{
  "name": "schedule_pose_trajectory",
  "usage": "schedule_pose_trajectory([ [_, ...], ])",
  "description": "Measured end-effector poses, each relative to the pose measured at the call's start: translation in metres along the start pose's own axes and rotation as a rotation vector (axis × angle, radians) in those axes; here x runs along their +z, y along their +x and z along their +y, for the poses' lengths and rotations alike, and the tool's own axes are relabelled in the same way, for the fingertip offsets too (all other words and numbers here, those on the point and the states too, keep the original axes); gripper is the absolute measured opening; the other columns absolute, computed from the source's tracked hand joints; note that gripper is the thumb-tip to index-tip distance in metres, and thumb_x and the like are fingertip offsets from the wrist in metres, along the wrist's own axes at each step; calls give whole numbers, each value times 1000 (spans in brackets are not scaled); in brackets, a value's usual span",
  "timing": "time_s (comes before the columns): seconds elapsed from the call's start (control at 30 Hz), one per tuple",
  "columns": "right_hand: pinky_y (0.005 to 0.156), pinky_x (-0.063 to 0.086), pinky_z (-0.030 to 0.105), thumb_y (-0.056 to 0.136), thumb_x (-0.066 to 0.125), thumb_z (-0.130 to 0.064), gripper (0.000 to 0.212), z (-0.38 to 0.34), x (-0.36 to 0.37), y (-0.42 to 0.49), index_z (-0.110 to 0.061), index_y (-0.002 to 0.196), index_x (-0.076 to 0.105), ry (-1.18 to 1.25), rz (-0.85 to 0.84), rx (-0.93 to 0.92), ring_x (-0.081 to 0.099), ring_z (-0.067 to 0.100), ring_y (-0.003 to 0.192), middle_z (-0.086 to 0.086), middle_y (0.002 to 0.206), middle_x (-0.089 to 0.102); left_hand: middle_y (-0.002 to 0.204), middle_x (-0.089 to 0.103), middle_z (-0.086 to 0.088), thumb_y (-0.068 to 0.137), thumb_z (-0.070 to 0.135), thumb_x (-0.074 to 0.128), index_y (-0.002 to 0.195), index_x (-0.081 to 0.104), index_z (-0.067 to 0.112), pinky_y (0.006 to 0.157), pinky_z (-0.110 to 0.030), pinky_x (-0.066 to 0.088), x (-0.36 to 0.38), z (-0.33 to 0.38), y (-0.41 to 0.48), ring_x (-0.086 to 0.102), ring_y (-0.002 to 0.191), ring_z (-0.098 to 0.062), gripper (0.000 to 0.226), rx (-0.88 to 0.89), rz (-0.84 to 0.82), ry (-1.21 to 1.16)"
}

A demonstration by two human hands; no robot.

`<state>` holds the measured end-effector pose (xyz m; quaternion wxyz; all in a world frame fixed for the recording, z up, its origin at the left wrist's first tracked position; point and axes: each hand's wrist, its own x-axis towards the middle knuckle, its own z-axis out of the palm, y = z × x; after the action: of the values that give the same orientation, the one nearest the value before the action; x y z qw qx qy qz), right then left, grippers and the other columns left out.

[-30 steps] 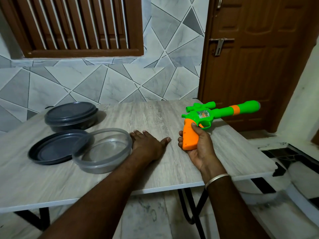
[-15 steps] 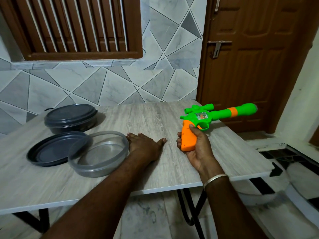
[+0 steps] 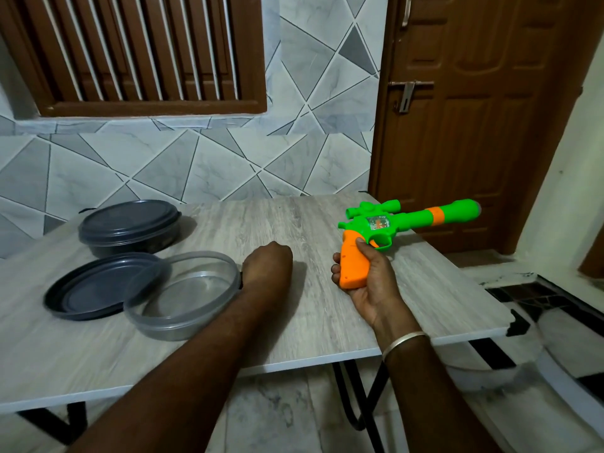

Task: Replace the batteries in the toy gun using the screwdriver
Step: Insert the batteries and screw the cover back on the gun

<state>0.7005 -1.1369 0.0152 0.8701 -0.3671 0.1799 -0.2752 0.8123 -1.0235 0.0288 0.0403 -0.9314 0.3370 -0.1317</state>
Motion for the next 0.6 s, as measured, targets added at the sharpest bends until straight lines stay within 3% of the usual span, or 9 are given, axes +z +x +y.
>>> schedule_pose_trajectory([
  [0.3,46,50,25,99,49,-30,23,0,-1,1,-9,107,55,-6,-18,3,55,23,63,15,83,60,106,64,-14,92,-8,47,107,64,0,70,-33,44,-6,-5,7,66,96,-30,23,25,42,-44],
  [0.6,46,50,25,99,50,-29,41,1,-2,1,-4,131,46,-5,-18,2,55,22,64,14,83,60,108,63,-16,92,-9,46,104,63,-1,71,-35,44,-13,-9,8,65,98,-33,22,24,4,-100],
])
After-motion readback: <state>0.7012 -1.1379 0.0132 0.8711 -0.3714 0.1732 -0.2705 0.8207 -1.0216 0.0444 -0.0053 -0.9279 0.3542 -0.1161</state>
